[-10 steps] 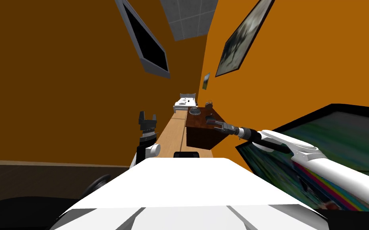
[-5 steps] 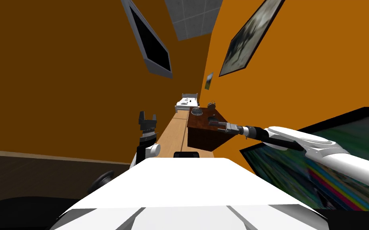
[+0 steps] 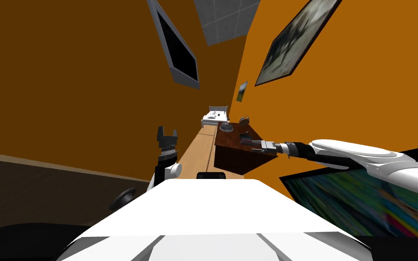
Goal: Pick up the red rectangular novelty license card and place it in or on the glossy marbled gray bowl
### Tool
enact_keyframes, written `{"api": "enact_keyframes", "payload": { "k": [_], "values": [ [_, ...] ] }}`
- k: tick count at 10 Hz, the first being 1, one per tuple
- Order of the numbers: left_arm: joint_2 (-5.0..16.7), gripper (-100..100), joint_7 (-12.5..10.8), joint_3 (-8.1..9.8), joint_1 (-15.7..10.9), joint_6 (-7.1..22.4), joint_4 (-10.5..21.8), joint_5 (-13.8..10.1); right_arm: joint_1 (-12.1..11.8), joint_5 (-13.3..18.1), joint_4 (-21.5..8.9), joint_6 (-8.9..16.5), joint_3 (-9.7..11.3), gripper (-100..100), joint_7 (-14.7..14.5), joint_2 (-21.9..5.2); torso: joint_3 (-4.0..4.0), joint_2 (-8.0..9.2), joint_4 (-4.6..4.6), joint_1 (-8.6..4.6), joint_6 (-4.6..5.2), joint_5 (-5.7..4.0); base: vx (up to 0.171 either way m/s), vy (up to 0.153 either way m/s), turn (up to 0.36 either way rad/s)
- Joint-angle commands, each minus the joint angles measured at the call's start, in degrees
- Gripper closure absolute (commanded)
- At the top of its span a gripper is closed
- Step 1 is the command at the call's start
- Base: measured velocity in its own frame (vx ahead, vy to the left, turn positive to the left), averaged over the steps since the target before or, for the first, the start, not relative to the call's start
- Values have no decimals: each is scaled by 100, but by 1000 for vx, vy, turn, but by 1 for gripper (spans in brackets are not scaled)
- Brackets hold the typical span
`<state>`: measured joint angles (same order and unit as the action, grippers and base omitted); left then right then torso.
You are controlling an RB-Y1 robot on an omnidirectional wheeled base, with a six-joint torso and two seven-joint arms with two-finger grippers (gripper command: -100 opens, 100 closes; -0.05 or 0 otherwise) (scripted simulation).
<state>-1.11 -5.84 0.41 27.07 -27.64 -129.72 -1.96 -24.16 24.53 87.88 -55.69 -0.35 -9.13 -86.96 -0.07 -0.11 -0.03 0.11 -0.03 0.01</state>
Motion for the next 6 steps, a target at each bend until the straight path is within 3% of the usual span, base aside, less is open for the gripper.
{"api": "enact_keyframes", "payload": {
  "k": [1,6],
  "values": [
    [0,0,0,0,0,0,0,0,-16,69,-186,-94,31,-100,-27,-217,0,0,0,0,0,0,26,12,101],
    [0,0,0,1,1,0,0,0,-333,503,-694,-186,197,-100,-9,-972,0,0,0,-3,5,-2,28,15,159]
  ]
}}
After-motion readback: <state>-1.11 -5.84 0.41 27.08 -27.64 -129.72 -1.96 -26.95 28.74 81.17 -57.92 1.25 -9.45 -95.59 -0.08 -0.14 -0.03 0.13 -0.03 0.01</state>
